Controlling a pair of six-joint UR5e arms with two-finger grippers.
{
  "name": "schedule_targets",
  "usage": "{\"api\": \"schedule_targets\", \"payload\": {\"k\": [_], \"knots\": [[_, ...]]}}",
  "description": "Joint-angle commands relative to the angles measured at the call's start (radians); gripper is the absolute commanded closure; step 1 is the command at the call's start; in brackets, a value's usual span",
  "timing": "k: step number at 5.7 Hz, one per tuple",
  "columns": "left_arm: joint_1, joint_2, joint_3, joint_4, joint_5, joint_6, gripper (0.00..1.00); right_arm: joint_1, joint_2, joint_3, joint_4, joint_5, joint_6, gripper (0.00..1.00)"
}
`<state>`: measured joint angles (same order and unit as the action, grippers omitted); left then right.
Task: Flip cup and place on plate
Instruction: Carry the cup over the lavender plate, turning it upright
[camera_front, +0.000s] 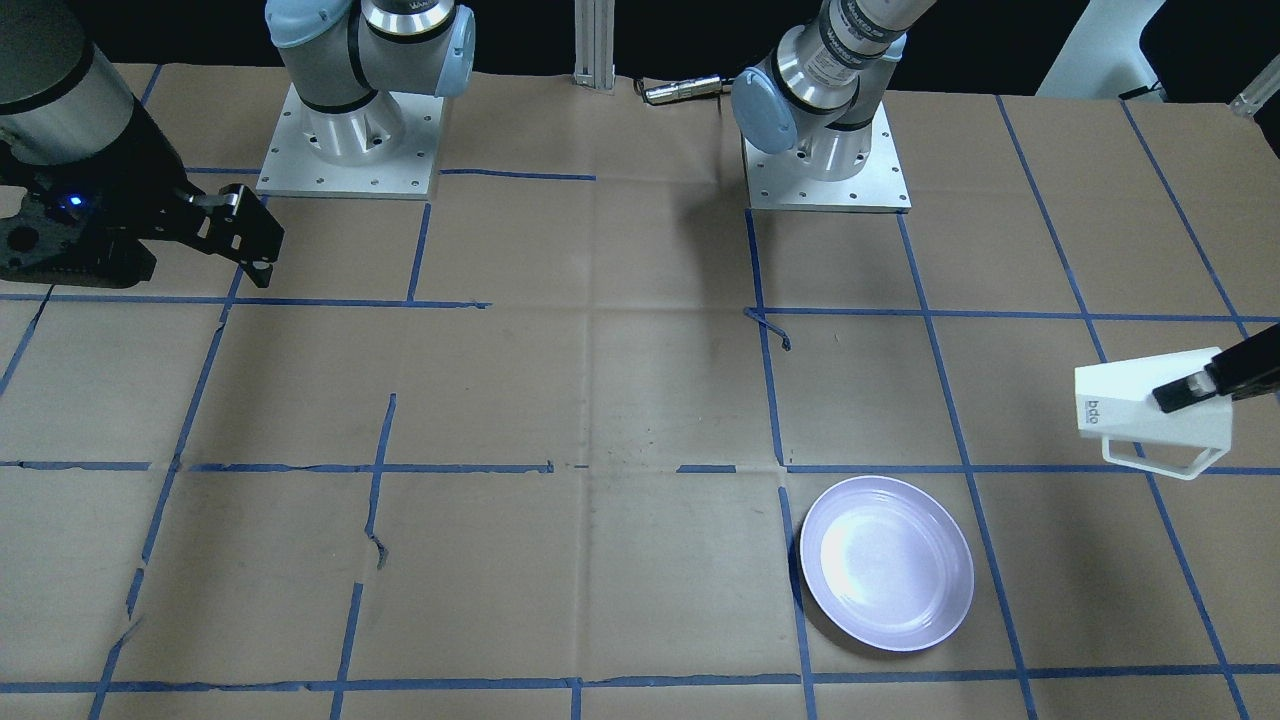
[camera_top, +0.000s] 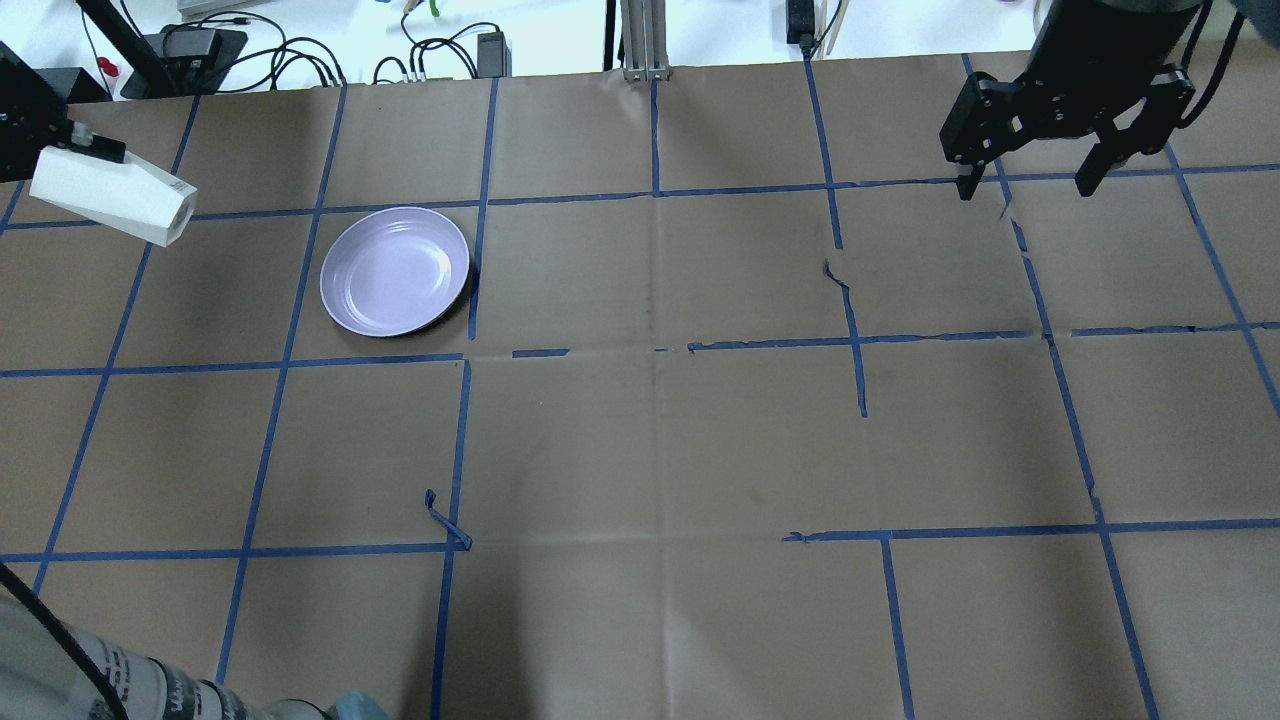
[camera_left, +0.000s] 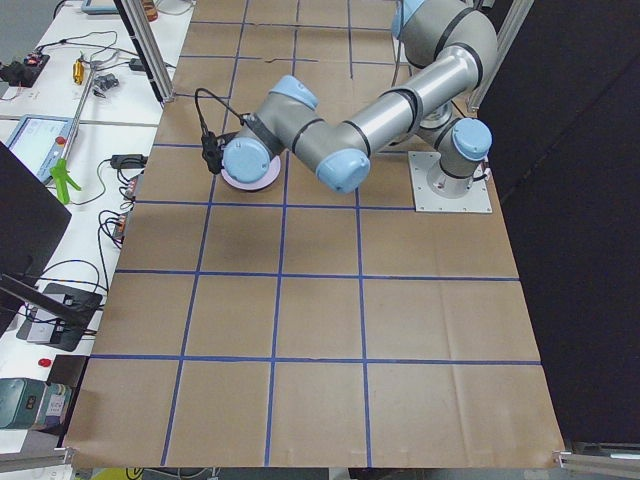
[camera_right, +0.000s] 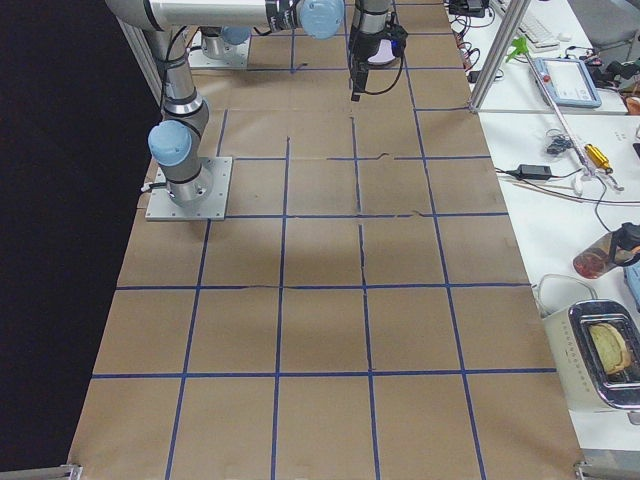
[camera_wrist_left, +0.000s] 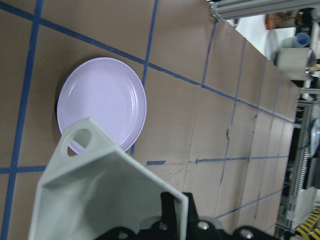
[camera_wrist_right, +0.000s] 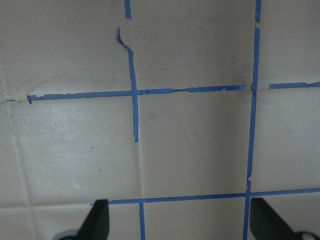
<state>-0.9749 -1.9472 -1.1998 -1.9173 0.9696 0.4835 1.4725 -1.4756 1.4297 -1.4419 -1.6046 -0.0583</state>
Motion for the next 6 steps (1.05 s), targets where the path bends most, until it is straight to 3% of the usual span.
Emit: {"api": "schedule_targets", "payload": {"k": [1, 3, 6], "knots": [[-0.274, 0.043, -0.07, 0.377, 0.343, -0.403, 1.0, 0.0, 0.0, 0.0, 0.0, 0.0, 0.0, 0.0], [-0.523, 0.042, -0.171, 0.632, 0.673, -0.525, 1.0, 0.0, 0.0, 0.0, 0.0, 0.0, 0.0, 0.0], [-0.551, -0.011, -0.468, 1.065, 0.762, -0.519, 1.0, 0.0, 0.0, 0.0, 0.0, 0.0, 0.0, 0.0]]}}
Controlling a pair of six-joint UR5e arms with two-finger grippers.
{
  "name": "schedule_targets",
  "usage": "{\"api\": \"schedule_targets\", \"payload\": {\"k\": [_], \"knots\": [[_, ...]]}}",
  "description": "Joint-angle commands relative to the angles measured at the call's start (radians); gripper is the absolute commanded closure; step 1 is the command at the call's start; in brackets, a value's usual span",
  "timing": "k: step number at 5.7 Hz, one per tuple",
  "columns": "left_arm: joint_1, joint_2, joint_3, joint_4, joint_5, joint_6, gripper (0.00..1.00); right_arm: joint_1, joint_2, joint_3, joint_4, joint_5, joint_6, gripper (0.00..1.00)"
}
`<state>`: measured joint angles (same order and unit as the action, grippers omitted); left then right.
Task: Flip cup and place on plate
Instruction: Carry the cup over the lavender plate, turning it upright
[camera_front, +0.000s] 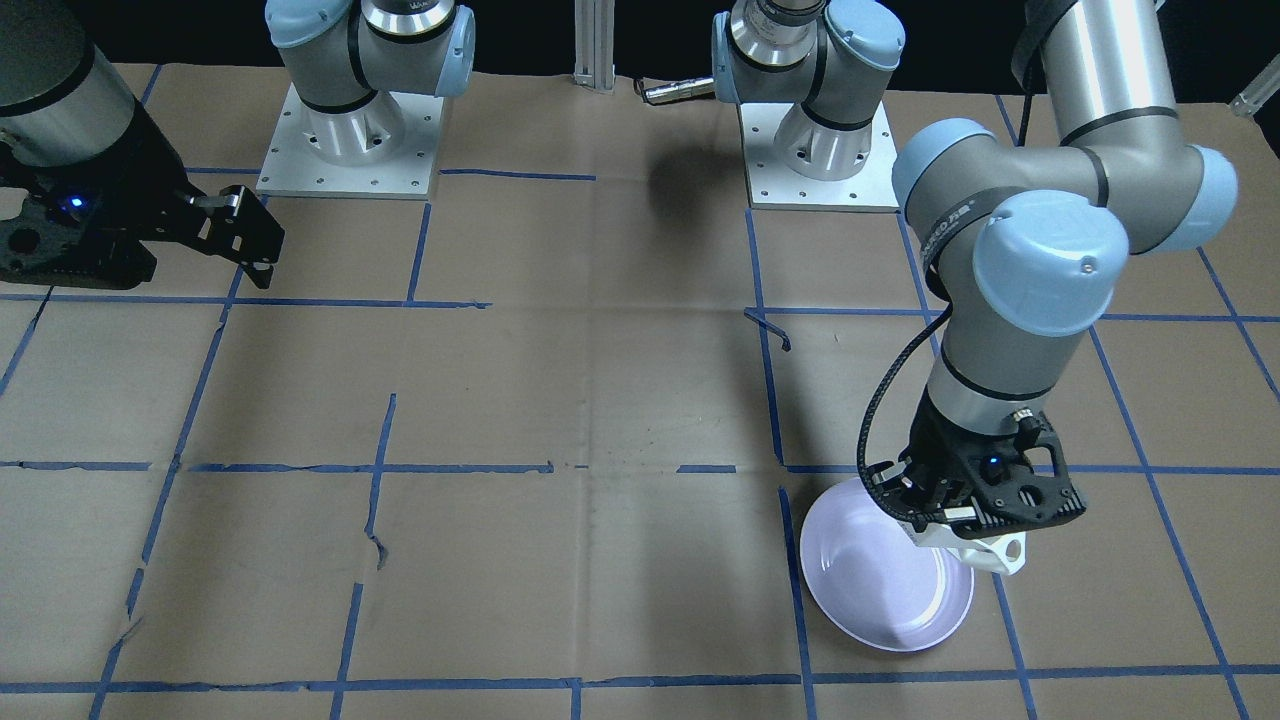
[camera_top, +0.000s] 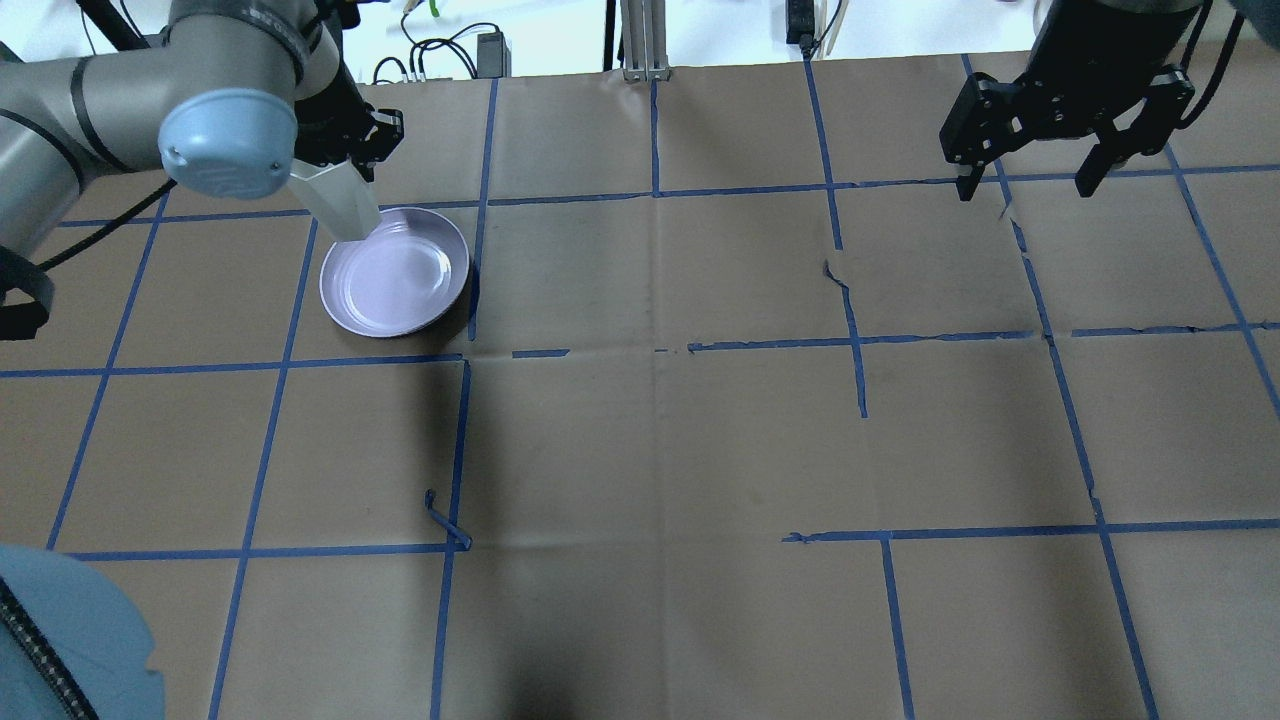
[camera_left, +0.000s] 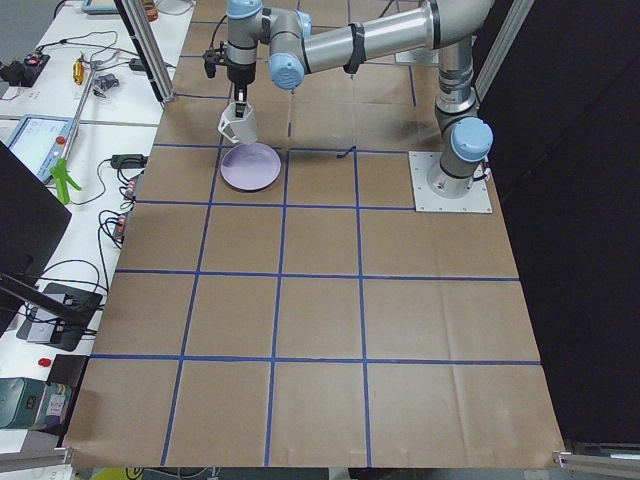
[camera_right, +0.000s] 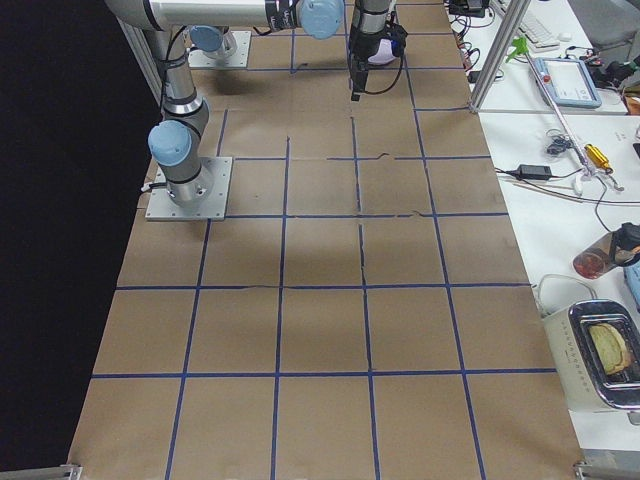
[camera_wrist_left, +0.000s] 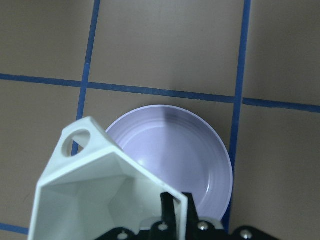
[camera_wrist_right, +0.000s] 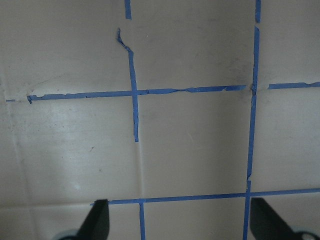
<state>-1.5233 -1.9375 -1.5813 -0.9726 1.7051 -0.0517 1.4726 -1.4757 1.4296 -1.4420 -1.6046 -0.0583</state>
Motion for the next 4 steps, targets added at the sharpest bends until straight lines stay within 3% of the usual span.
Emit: {"api": "schedule_targets", "payload": {"k": [1, 2, 3, 4], "knots": [[-0.003, -0.065, -0.133, 0.24, 0.028, 0.018, 1.0, 0.0, 0.0, 0.0, 0.0, 0.0, 0.0, 0.0], [-0.008, -0.092, -0.181, 0.35, 0.028, 0.01, 1.0, 0.0, 0.0, 0.0, 0.0, 0.0, 0.0, 0.0], [-0.008, -0.093, -0.206, 0.38, 0.028, 0.012, 1.0, 0.0, 0.0, 0.0, 0.0, 0.0, 0.0, 0.0], [-0.006, -0.097, -0.207, 0.379, 0.03, 0.013, 0.81, 0.0, 0.0, 0.0, 0.0, 0.0, 0.0, 0.0]]}}
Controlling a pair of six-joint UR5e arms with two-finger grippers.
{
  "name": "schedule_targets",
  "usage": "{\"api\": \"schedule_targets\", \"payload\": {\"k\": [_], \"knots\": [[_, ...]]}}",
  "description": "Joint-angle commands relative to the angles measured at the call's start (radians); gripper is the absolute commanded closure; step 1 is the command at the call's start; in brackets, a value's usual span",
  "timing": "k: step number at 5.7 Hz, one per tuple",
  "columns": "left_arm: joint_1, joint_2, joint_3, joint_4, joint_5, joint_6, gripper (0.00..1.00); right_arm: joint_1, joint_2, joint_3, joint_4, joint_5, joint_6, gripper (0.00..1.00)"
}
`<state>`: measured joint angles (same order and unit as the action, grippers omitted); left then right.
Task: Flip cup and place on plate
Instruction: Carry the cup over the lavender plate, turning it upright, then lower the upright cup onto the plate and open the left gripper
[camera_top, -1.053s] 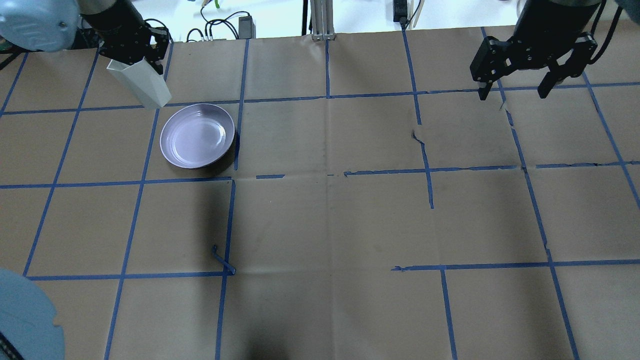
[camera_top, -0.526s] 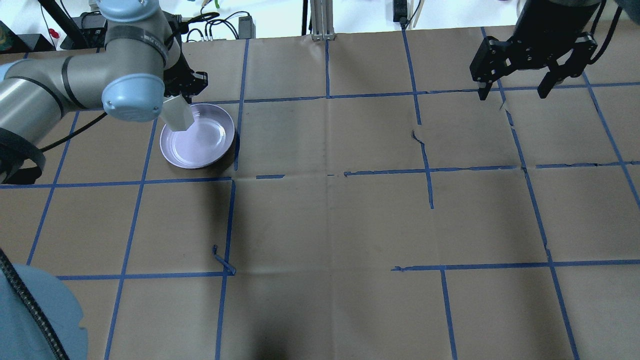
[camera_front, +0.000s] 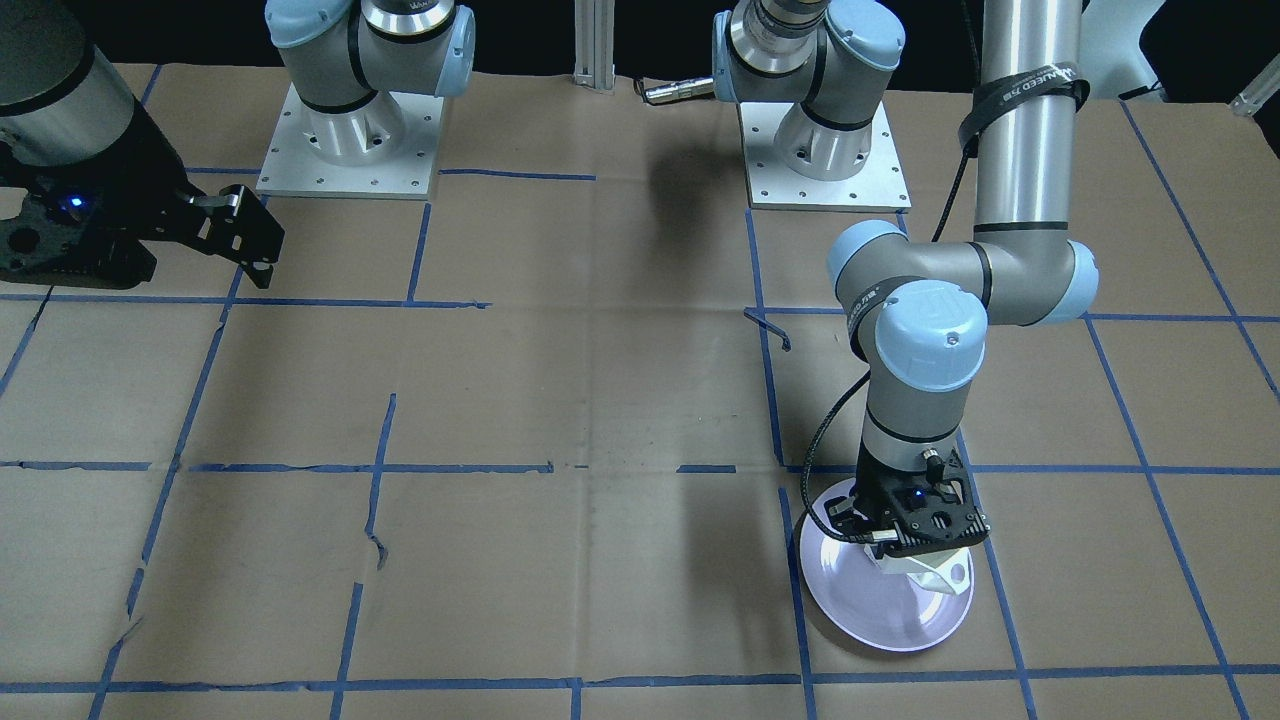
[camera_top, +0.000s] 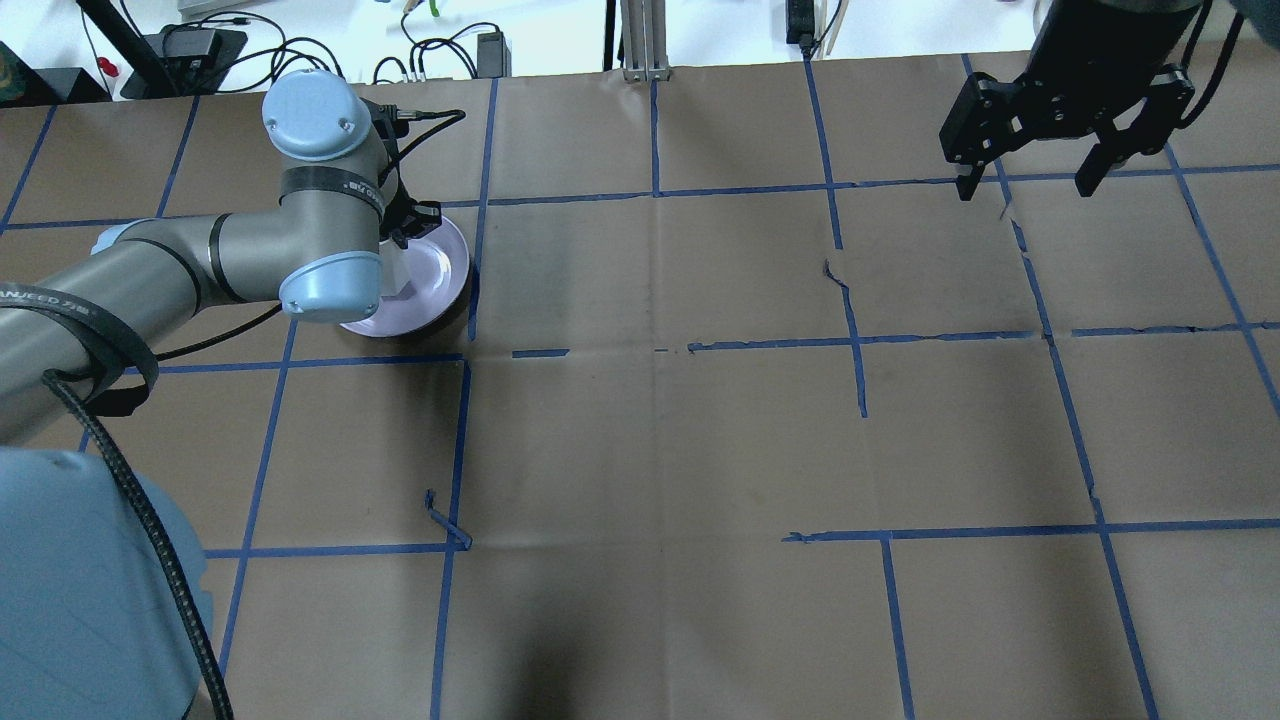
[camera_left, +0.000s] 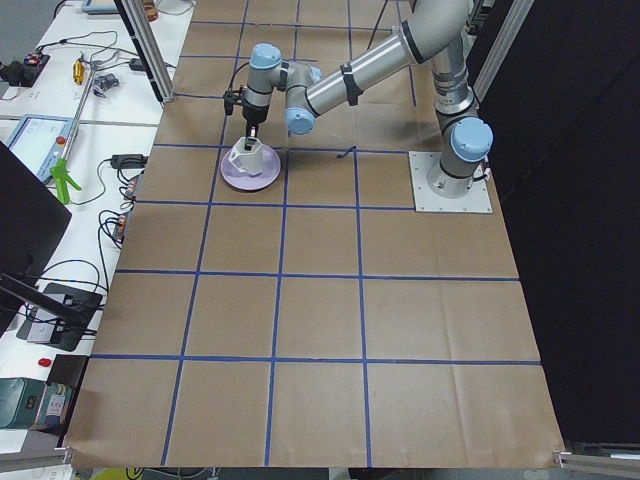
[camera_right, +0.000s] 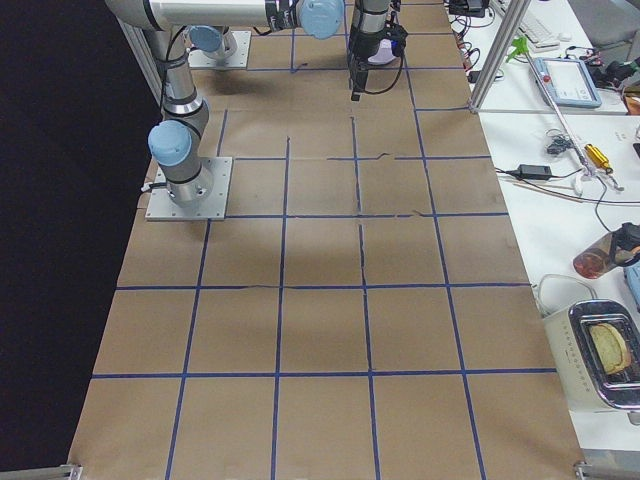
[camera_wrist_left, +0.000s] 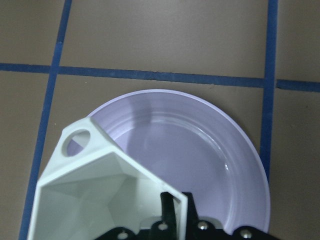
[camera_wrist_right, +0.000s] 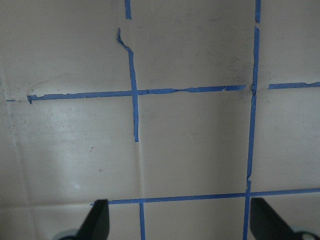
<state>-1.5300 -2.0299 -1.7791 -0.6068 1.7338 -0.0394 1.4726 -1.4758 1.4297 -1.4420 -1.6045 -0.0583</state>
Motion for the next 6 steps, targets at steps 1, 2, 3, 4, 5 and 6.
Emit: {"api": "schedule_targets", "payload": {"k": [1, 2, 3, 4, 5, 6], "knots": [[0.001, -0.021, 0.001, 0.016, 0.001, 0.001, 0.09, 0.0, 0.0, 0.0, 0.0, 0.0, 0.0, 0.0], [0.001, -0.013, 0.013, 0.003, 0.0, 0.004, 0.01, 0.0, 0.0, 0.0, 0.0, 0.0, 0.0, 0.0], [-0.001, 0.019, 0.02, -0.028, -0.002, 0.006, 0.01, 0.0, 0.0, 0.0, 0.0, 0.0, 0.0, 0.0], [0.002, 0.093, 0.052, -0.211, -0.003, 0.006, 0.0, 0.0, 0.0, 0.0, 0.0, 0.0, 0.0, 0.0], [0.005, 0.178, 0.113, -0.474, -0.01, 0.004, 0.0, 0.0, 0.0, 0.0, 0.0, 0.0, 0.0, 0.0], [-0.005, 0.219, 0.203, -0.666, -0.113, 0.0, 0.0, 0.0, 0.0, 0.0, 0.0, 0.0, 0.0, 0.0]]}}
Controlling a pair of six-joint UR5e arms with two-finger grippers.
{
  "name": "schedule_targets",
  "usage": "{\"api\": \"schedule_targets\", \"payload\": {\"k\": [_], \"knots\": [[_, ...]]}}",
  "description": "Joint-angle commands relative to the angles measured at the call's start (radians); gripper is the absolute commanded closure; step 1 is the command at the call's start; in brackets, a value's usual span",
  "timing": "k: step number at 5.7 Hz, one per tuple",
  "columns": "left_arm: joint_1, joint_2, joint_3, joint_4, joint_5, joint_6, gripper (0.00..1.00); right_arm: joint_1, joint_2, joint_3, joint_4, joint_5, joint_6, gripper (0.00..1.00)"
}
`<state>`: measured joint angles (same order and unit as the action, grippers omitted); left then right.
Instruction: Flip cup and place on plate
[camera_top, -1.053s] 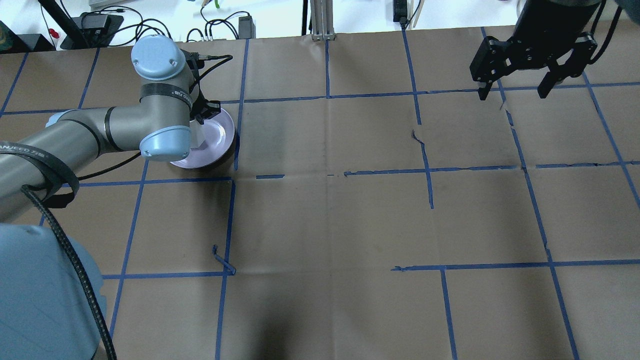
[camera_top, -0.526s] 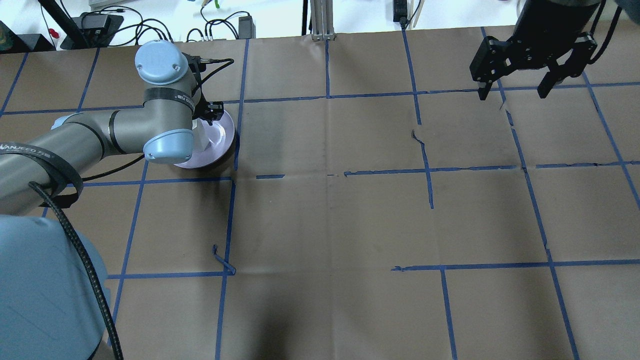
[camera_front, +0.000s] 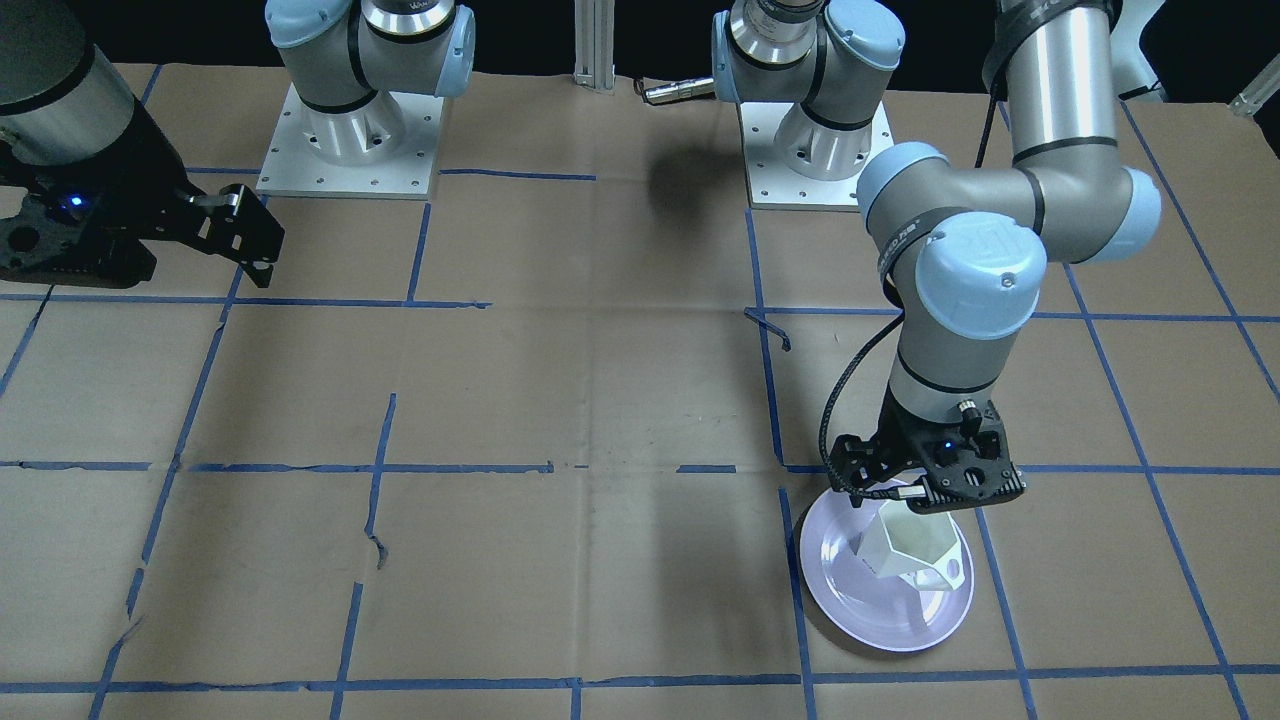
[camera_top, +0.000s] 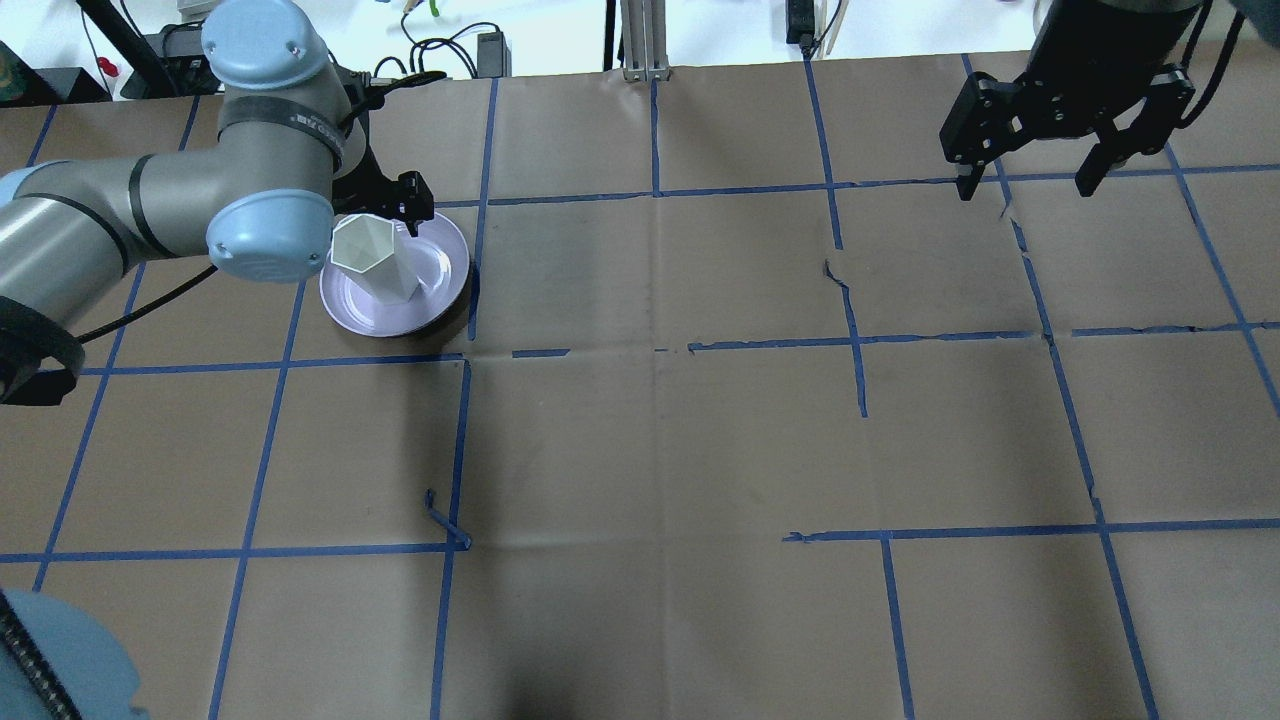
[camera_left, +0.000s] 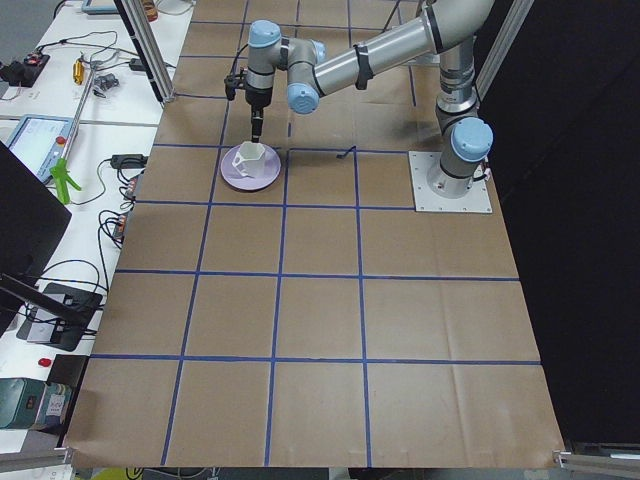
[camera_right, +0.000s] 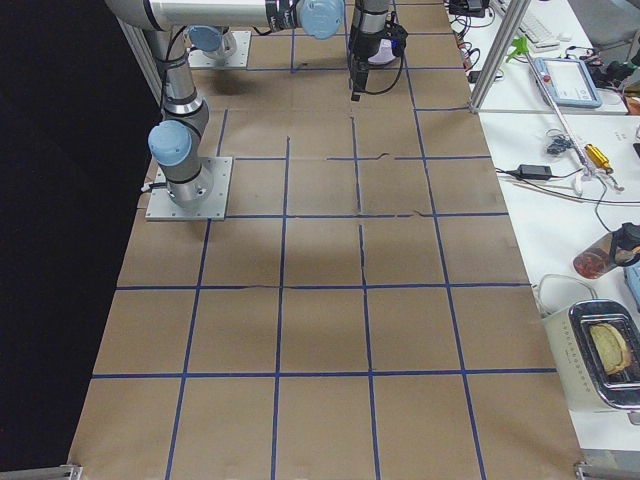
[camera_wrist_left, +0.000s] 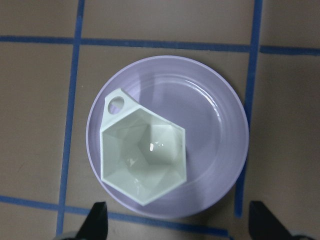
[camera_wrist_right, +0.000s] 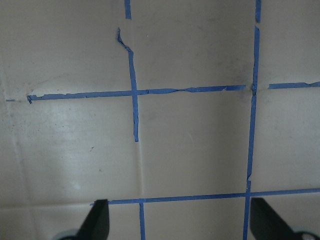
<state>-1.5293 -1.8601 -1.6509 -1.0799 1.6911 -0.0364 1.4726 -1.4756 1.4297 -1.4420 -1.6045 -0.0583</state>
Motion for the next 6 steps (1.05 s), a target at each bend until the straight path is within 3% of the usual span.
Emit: {"api": "schedule_targets", "payload": {"k": [1, 3, 6], "knots": [[-0.018, 0.086, 0.176, -0.391, -0.132, -0.014, 0.0, 0.0, 0.0, 0.0, 0.0, 0.0, 0.0, 0.0], [-0.11, 0.117, 0.299, -0.624, -0.117, -0.042, 0.0, 0.0, 0.0, 0.0, 0.0, 0.0, 0.0, 0.0], [-0.101, 0.164, 0.249, -0.609, -0.082, -0.031, 0.01, 0.0, 0.0, 0.0, 0.0, 0.0, 0.0, 0.0]]}}
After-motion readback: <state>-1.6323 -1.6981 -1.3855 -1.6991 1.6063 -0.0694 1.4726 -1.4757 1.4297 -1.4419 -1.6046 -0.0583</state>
